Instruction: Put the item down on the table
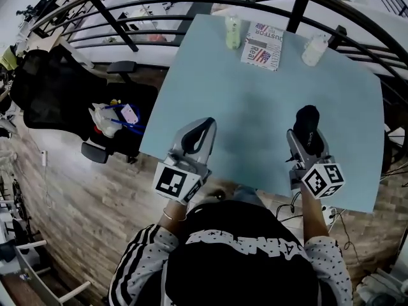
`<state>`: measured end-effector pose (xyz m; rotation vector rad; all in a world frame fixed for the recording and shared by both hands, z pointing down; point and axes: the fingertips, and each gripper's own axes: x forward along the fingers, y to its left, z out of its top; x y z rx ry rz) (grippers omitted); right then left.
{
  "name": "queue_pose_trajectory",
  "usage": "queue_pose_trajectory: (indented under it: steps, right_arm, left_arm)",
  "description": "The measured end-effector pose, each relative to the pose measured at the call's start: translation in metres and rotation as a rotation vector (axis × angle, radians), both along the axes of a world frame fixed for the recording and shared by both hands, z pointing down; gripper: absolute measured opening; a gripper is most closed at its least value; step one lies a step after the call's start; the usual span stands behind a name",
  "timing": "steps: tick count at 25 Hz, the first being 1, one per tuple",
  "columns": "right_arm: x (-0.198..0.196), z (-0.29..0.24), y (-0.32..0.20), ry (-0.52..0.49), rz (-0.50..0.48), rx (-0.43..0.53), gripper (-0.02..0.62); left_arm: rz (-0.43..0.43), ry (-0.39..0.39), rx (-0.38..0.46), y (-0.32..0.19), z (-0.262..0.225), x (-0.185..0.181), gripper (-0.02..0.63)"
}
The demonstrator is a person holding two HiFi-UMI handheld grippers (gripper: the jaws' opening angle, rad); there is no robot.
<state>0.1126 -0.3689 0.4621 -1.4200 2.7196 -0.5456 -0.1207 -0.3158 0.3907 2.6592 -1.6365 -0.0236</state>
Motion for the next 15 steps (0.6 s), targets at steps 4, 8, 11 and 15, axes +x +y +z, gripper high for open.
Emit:
queue_pose_trajectory:
  steps: [4,8,11,15]
  right_arm:
    - [0.016,0.021,-0.016,0.038,-0.003,-0.031,0.365]
    - [0.031,0.040,-0.026,0.074,-0.003,-0.066,0.365]
    - [0.041,0.053,-0.033,0.114,-0.007,-0.084,0.365]
    - [0.053,0.073,-0.043,0.165,-0.013,-0.114,0.365]
  left_arm:
    - [-0.022,-0.010,-0.006,-0.012,0.005,0.012,0.000]
    - [-0.024,-0.022,-0.012,-0.024,0.009,0.027,0.000]
    - [-0.026,-0.021,-0.014,-0.031,0.011,0.039,0.000]
    - [-0.029,-0.026,-0.022,-0.040,0.015,0.051,0.000]
